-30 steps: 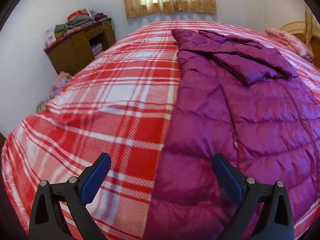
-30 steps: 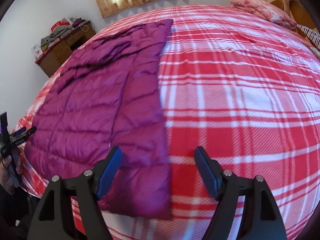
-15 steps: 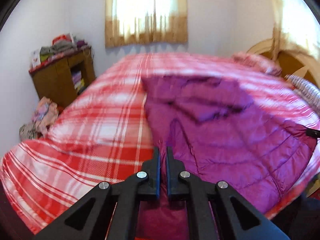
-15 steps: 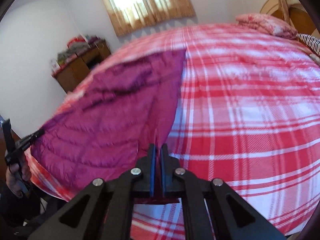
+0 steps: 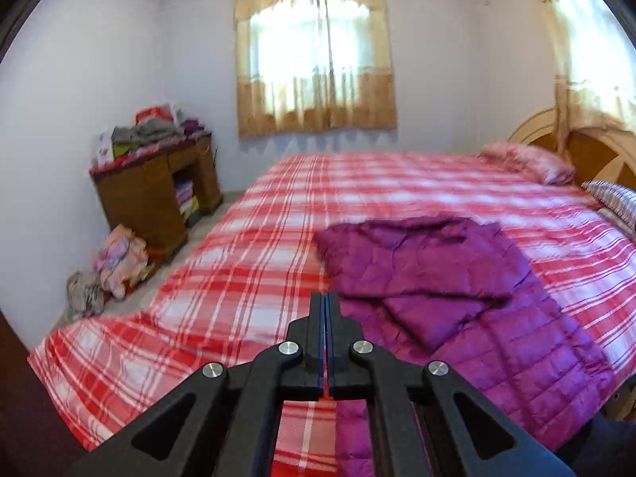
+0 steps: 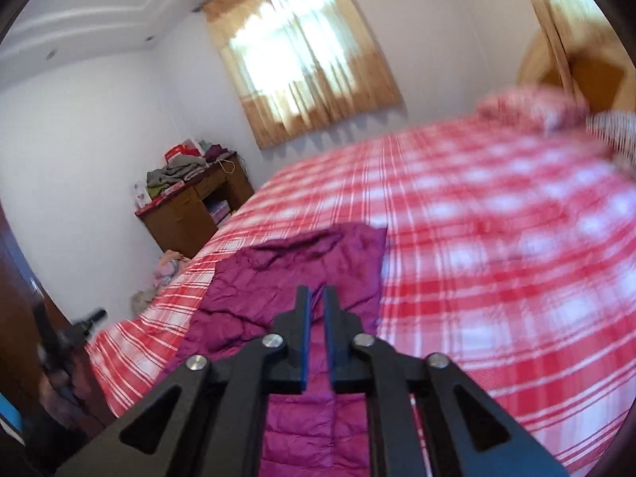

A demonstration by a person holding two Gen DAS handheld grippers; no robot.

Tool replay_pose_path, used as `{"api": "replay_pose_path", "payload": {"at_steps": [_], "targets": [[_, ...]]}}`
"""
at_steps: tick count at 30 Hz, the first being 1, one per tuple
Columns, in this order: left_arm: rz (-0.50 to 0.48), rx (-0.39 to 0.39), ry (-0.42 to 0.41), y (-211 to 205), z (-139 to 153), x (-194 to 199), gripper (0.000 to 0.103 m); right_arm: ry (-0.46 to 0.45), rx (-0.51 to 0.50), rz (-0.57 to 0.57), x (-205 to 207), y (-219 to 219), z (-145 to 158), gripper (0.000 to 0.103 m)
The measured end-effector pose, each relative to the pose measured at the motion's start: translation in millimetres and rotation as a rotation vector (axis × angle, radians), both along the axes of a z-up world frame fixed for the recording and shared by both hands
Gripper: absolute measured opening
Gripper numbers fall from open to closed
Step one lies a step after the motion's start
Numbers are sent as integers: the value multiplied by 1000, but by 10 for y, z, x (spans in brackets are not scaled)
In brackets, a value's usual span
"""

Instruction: Fold large clothes

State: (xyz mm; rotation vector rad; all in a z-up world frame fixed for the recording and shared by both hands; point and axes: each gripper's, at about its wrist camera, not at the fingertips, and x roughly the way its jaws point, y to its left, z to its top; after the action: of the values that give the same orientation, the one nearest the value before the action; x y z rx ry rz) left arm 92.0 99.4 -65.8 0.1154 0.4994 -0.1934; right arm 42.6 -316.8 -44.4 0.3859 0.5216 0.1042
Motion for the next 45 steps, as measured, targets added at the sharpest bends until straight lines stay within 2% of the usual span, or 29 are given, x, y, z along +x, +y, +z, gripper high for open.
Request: {"api": "replay_pose_path", "payload": {"at_steps": [1, 2, 3, 6, 9, 10, 11, 12, 14, 16, 18, 20, 24, 28, 30, 31, 32, 33, 34, 35, 36, 37, 39, 42, 45], "targets": [[2, 6, 19, 2, -105, 38, 0, 33, -26, -9, 34, 23, -95, 57], [7, 7, 34, -15, -181, 45, 0, 52, -49, -21, 47, 47, -181, 87], [11, 10, 55, -21, -265, 73, 0, 62, -67, -36, 54, 75, -299, 91], [7, 3, 118, -73, -511, 138, 0, 128, -81, -42, 108, 112, -589, 91], [-16, -48, 153, -106, -691, 163, 4, 169, -64, -51, 134, 103, -767, 91], [-18, -76, 162, -98, -743, 174, 10, 179, -57, -45, 123, 117, -819, 91], [-26, -93, 167, -95, -774, 171, 24, 183, -57, -41, 124, 124, -841, 91], [-30, -99, 176, -113, -811, 166, 34, 190, -62, -30, 127, 160, -874, 91], [-31, -89, 172, -150, -857, 124, 82, 200, -69, -12, 139, 215, -912, 91], [-46, -60, 215, -200, -930, 114, 95, 208, -77, -1, 138, 250, -947, 91], [-15, -8, 286, -256, -1011, 152, 95, 221, -80, 6, 116, 287, -993, 91], [-30, 3, 304, -279, -1099, 119, 95, 241, -84, 16, 100, 326, -1066, 91], [-35, -10, 374, -238, -1311, 68, 95, 294, -113, 14, 30, 342, -1239, 91], [-62, -14, 403, -246, -1439, 9, 95, 339, -121, -5, 2, 317, -1381, 91], [-79, -24, 411, -265, -1450, -4, 94, 371, -121, -17, 16, 308, -1465, 85], [-92, -24, 413, -275, -1457, -17, 80, 392, -119, -12, 30, 321, -1520, 82], [-99, -9, 415, -301, -1469, -32, 48, 405, -117, -5, 41, 338, -1554, 70], [-105, 2, 419, -325, -1481, -36, 33, 428, -111, 14, 53, 373, -1614, 51], [-116, 1, 417, -332, -1477, -51, 17, 443, -104, 40, 60, 413, -1663, 44], [-136, -11, 410, -336, -1452, -72, 6, 448, -123, 50, 52, 459, -1684, 25], [-155, -22, 402, -333, -1404, -86, 5, 444, -136, 59, 44, 483, -1676, 8], [-163, -25, 383, -336, -1329, -108, 4, 435, -113, 85, 33, 488, -1649, 8], [-202, -85, 327, -282, -1043, -199, 3, 391, -91, 95, -25, 456, -1491, 7], [-249, -185, 261, -161, -573, -347, 3, 294, -19, 132, -185, 388, -1087, 6], [-282, -230, 194, -109, -167, -425, 3, 194, 34, 154, -299, 300, -653, 6]]}}
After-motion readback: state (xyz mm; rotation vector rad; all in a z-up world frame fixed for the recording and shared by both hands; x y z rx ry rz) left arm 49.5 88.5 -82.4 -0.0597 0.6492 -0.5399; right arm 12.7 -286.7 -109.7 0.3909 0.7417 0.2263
